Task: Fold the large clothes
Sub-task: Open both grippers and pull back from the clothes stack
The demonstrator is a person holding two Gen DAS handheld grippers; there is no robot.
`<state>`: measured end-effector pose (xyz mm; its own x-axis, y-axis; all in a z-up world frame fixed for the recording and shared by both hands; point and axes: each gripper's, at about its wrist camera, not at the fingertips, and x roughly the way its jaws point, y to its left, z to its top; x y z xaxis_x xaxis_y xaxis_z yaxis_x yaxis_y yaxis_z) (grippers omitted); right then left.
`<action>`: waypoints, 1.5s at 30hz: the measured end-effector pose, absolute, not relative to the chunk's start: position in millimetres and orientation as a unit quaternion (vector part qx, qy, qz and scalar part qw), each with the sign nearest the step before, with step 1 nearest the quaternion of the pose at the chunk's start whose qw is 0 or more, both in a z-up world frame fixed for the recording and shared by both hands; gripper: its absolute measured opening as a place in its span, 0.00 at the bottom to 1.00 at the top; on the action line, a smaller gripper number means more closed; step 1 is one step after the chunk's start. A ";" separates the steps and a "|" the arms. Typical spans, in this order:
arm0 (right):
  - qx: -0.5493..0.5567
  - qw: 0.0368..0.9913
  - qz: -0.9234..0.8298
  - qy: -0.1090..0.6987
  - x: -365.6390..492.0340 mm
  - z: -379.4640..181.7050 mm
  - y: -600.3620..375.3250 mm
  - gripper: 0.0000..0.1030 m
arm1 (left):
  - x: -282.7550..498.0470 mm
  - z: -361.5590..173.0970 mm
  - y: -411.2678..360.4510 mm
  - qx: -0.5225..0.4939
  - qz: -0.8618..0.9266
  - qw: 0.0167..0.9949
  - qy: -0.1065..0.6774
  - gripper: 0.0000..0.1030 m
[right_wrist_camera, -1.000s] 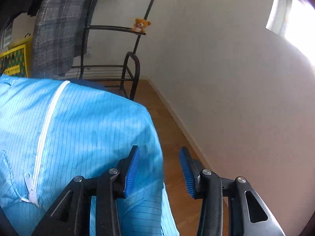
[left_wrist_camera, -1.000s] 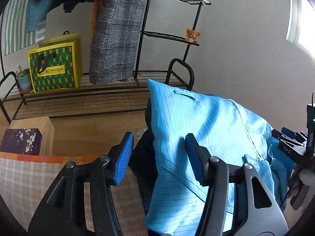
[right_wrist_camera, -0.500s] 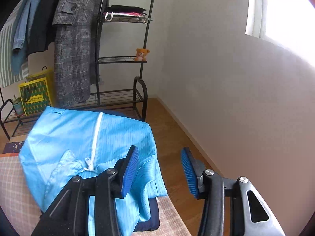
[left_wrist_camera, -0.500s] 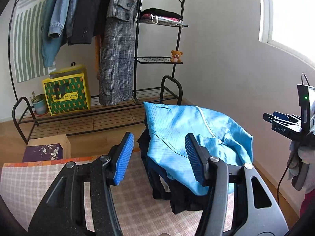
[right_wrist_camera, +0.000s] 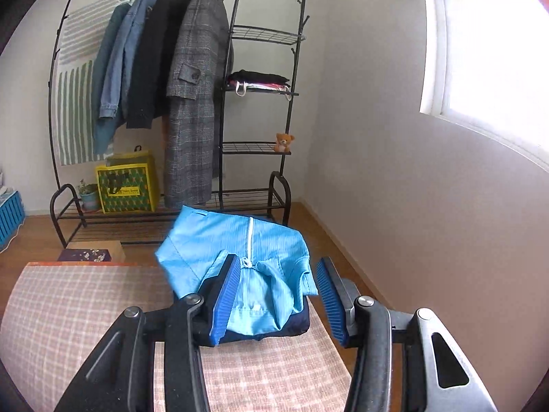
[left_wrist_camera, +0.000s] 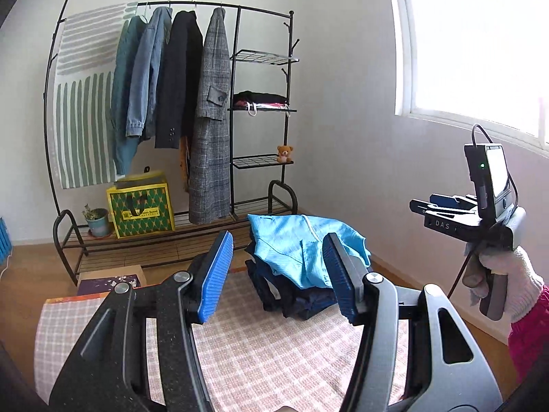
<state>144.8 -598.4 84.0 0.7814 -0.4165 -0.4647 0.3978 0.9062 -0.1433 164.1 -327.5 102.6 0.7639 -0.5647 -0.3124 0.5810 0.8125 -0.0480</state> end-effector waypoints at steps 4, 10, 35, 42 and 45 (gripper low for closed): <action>-0.026 0.949 -0.215 0.231 101.1 111.1 -567.2 0.48 | 121.4 127.4 -296.8 0.011 -0.323 0.935 0.146 0.55; -0.041 0.955 -0.210 0.204 50.6 144.6 -530.3 0.53 | 69.5 161.9 -261.0 0.003 -0.327 0.938 0.112 0.56; -0.018 0.952 -0.214 0.218 14.5 3.5 -466.3 0.98 | 47.8 17.9 -229.3 0.040 -0.299 0.940 0.159 0.94; -0.014 0.951 -0.224 0.213 23.4 -27.2 -464.8 1.00 | 64.5 -7.8 -235.6 0.035 -0.289 0.940 0.179 1.00; 0.001 0.949 -0.232 0.213 28.2 -39.8 -470.5 1.00 | 69.4 -17.7 -239.0 0.036 -0.281 0.941 0.186 1.00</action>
